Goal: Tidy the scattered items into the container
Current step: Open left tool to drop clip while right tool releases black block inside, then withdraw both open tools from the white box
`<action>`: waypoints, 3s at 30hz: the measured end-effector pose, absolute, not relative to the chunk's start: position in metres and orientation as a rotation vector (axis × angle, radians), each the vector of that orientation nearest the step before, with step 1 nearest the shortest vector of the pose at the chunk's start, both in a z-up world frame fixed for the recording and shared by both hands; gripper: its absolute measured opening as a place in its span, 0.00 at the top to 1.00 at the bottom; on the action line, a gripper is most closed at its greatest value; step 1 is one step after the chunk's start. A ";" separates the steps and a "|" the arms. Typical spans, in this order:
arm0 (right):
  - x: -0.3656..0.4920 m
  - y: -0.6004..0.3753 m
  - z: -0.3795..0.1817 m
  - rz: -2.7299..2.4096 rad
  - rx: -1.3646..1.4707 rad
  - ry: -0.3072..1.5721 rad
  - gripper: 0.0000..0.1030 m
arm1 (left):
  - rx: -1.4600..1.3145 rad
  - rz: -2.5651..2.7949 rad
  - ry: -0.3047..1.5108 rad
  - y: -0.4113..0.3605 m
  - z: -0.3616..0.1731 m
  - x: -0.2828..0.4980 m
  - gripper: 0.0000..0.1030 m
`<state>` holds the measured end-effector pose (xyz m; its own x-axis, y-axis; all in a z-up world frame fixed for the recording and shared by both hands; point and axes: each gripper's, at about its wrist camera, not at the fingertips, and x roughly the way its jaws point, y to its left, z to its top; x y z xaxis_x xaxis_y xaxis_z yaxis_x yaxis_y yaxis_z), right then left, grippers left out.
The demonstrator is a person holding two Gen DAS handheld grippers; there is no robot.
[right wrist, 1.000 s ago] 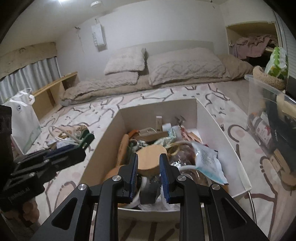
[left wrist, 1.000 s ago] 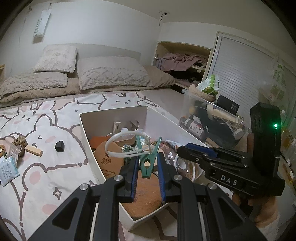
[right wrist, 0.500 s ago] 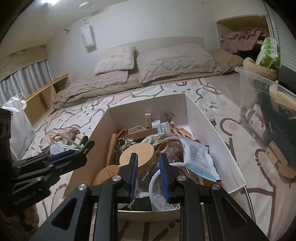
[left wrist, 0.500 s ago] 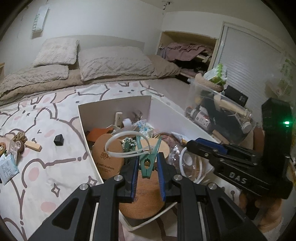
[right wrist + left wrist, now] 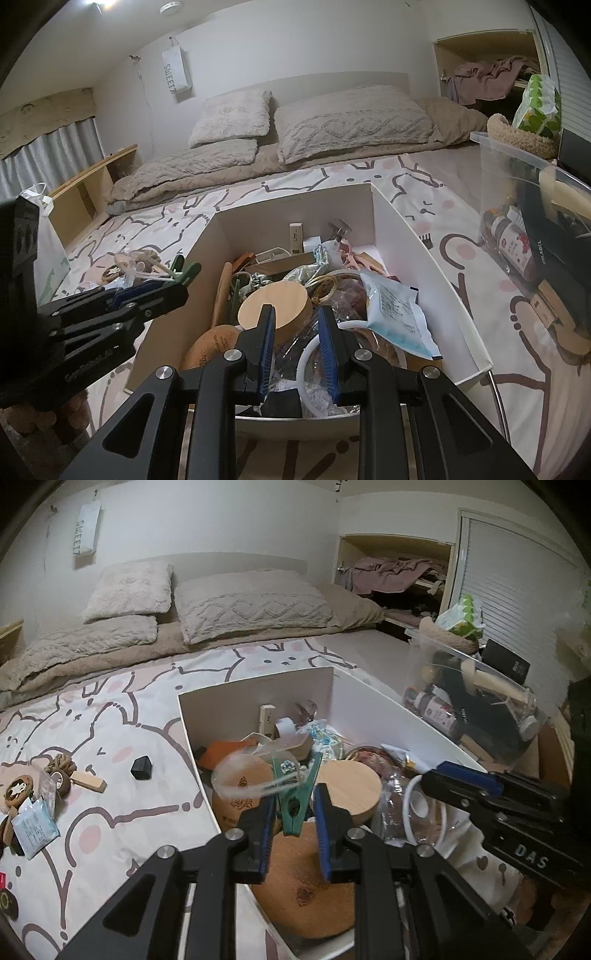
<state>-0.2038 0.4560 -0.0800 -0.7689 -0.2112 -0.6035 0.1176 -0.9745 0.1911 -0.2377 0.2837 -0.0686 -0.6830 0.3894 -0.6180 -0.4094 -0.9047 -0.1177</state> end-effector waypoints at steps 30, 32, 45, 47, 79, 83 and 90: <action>-0.205 0.467 -0.084 -2.929 1.039 -0.194 0.75 | -0.914 2.567 0.035 0.277 -0.069 -0.232 0.17; -0.204 0.471 -0.084 -2.952 1.036 -0.220 0.36 | -0.915 2.573 0.029 0.275 -0.070 -0.232 0.17; -0.211 0.472 -0.082 -3.037 1.011 -0.184 0.00 | -0.942 2.620 0.034 0.268 -0.074 -0.236 0.00; -0.209 0.472 -0.081 -3.037 1.012 -0.178 0.00 | -0.944 2.625 0.026 0.266 -0.074 -0.237 0.00; -0.207 0.456 -0.074 -3.049 0.965 -0.136 0.00 | -0.934 2.678 0.005 0.241 -0.070 -0.241 0.00; -0.208 0.448 -0.071 -3.041 0.938 -0.131 0.00 | -0.935 2.701 0.004 0.228 -0.069 -0.241 0.00; -0.215 0.431 -0.073 -3.003 0.915 -0.153 0.00 | -0.933 2.743 0.013 0.203 -0.068 -0.239 0.00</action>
